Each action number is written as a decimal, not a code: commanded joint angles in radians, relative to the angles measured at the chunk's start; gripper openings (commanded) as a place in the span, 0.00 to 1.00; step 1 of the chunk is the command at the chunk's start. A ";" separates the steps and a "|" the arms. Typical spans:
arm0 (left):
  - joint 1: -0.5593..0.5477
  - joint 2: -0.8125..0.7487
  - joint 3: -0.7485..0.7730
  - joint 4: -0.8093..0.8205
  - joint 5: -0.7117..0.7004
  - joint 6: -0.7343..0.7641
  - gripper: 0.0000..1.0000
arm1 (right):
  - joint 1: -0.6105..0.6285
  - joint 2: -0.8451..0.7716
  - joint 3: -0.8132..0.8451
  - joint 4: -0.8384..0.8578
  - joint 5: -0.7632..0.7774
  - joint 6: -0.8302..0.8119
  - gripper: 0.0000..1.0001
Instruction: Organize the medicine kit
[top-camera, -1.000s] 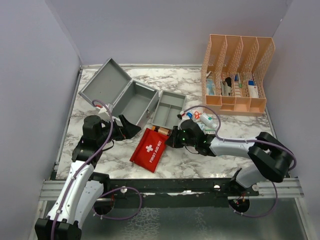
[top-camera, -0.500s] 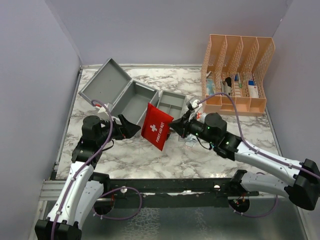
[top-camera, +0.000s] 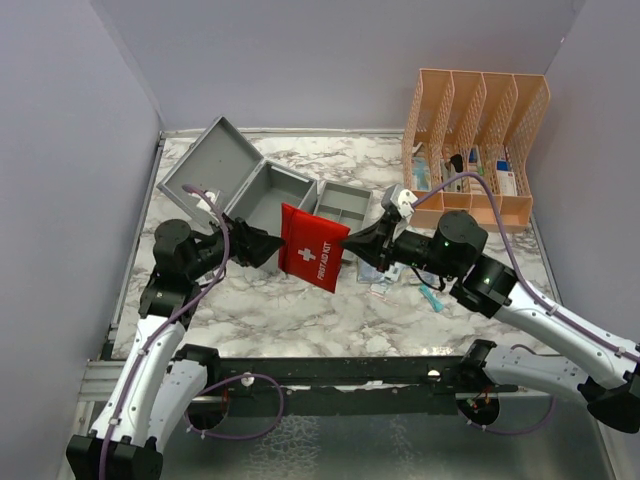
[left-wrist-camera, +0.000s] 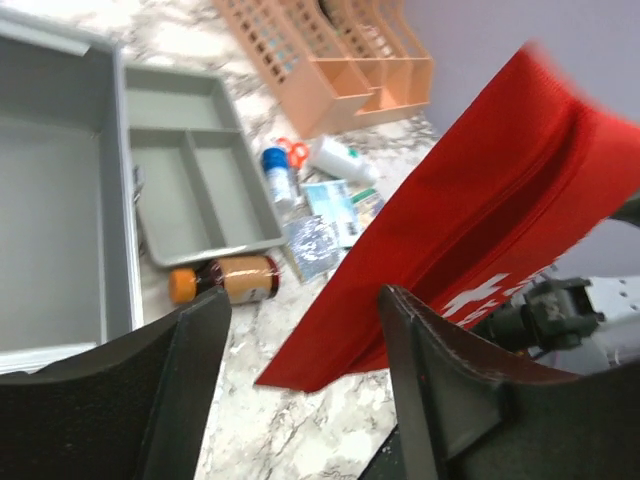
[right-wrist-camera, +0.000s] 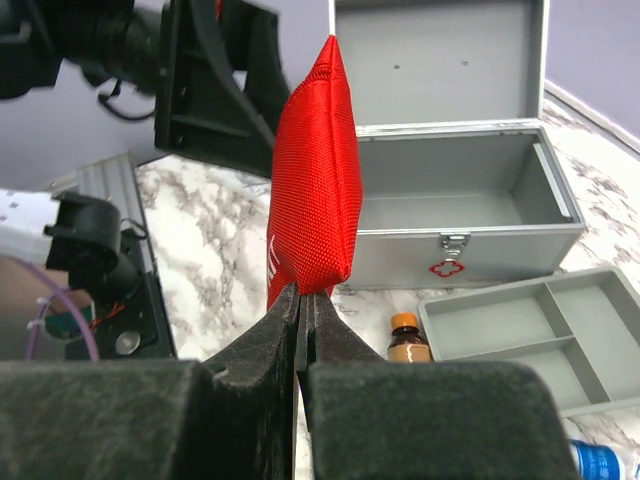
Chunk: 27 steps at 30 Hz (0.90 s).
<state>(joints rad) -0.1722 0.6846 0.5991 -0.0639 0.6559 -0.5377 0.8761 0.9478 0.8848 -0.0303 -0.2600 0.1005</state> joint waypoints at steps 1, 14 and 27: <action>-0.003 0.020 0.121 -0.027 0.183 0.133 0.61 | 0.006 -0.003 0.071 -0.072 -0.149 -0.066 0.01; -0.002 0.018 0.090 0.095 0.385 0.088 0.51 | 0.005 0.000 0.095 -0.040 -0.182 -0.086 0.01; -0.003 -0.031 0.014 0.234 0.324 -0.064 0.00 | 0.006 0.036 0.019 0.017 0.146 0.114 0.15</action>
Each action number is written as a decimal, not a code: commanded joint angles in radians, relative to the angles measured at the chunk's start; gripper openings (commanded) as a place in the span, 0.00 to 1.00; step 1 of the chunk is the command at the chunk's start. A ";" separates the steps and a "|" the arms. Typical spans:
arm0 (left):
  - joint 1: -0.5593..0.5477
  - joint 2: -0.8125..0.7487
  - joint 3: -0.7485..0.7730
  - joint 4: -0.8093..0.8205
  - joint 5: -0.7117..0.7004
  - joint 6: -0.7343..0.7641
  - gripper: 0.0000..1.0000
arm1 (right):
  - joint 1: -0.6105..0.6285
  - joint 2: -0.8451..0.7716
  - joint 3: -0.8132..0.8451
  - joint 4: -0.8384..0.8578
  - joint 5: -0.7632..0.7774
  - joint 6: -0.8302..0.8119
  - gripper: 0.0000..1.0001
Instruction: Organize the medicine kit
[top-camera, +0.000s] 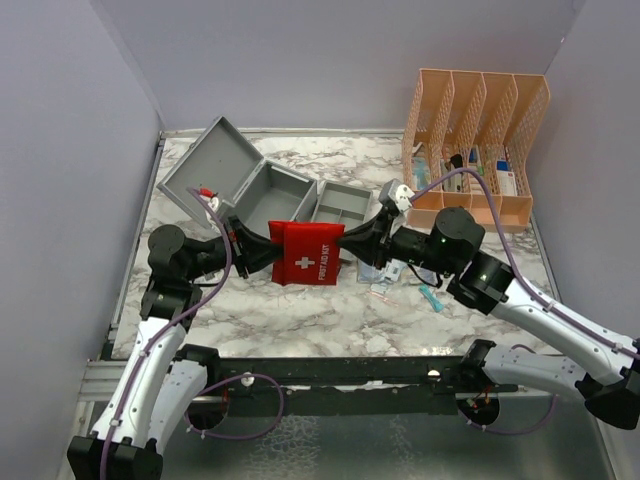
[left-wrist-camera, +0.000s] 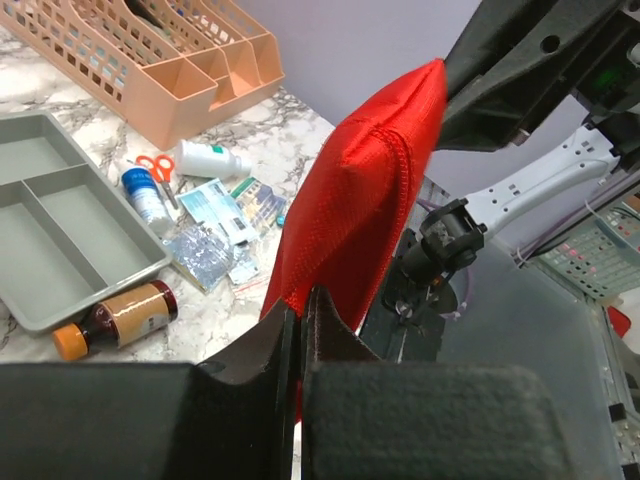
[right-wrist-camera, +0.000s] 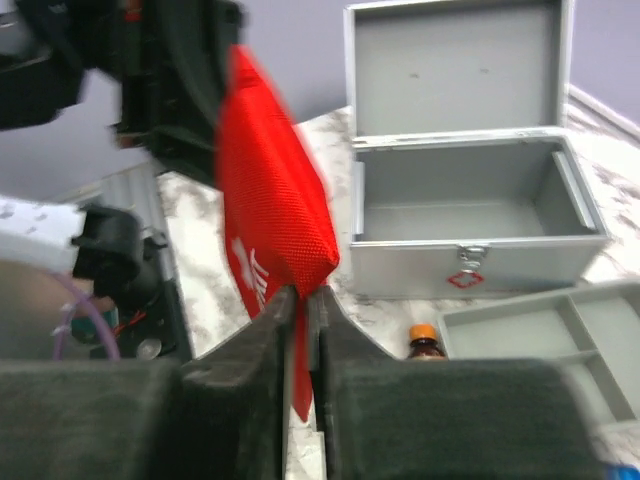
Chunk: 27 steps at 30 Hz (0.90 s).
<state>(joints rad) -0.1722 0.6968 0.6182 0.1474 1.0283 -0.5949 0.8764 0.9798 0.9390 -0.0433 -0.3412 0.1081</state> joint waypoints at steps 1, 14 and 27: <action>-0.003 -0.049 -0.005 0.001 -0.079 0.001 0.00 | 0.006 0.004 -0.046 0.018 0.285 0.128 0.26; -0.003 0.071 0.077 -0.439 -0.466 0.036 0.00 | 0.012 0.203 0.053 -0.220 0.475 0.365 0.67; -0.003 0.114 0.092 -0.585 -0.574 0.006 0.00 | 0.255 0.555 0.276 -0.180 0.536 0.486 0.67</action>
<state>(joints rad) -0.1722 0.8143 0.6945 -0.4297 0.4805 -0.5774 1.1160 1.5211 1.1805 -0.2173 0.1387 0.5598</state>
